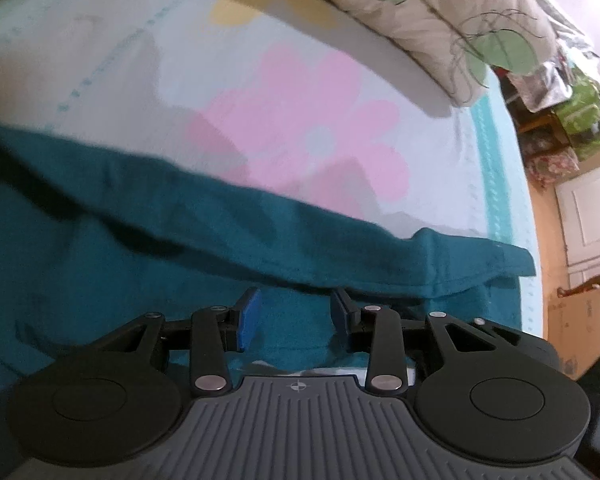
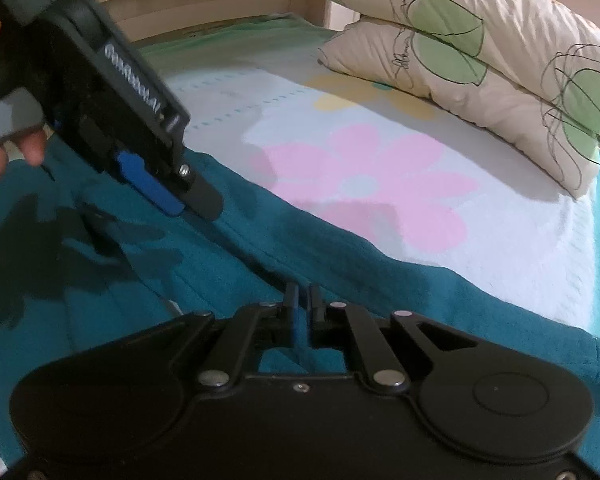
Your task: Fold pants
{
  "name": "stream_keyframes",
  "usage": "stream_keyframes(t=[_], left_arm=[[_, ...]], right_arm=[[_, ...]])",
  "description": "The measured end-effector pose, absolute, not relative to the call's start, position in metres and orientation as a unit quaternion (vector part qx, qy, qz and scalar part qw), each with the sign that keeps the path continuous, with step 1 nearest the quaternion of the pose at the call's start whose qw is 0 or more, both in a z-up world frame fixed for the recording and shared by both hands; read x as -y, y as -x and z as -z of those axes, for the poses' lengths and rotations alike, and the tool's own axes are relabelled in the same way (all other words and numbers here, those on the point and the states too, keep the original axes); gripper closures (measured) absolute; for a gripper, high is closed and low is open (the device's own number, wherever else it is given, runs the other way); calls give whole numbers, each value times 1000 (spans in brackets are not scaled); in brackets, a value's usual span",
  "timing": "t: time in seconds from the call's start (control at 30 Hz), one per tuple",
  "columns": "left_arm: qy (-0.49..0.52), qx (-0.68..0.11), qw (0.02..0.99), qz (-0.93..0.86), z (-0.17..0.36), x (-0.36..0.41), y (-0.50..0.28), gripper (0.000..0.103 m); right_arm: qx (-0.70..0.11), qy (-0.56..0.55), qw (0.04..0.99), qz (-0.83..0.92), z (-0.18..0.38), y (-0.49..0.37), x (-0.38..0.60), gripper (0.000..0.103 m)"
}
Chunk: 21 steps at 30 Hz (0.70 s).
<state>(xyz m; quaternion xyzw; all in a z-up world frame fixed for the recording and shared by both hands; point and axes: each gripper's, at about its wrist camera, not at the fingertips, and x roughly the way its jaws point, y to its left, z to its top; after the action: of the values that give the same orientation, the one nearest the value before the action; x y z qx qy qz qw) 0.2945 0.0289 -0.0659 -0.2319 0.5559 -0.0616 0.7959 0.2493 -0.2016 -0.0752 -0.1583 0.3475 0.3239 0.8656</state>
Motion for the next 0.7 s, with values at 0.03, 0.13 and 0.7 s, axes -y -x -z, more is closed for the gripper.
stream_keyframes(t=[0.03,0.13,0.7], left_arm=[[239,-556,794,59,69,-31,-293,67],[244,-552,796,46,74,-34,-291,67],[235,-536,811,12,75,-66,-295,67]], right_arm=[[-348,158,866,-321,76,-249,202,94],[-350,165,868,-311,78,-248,201,94],[-268,300,847,-347,120,-254,114,61]])
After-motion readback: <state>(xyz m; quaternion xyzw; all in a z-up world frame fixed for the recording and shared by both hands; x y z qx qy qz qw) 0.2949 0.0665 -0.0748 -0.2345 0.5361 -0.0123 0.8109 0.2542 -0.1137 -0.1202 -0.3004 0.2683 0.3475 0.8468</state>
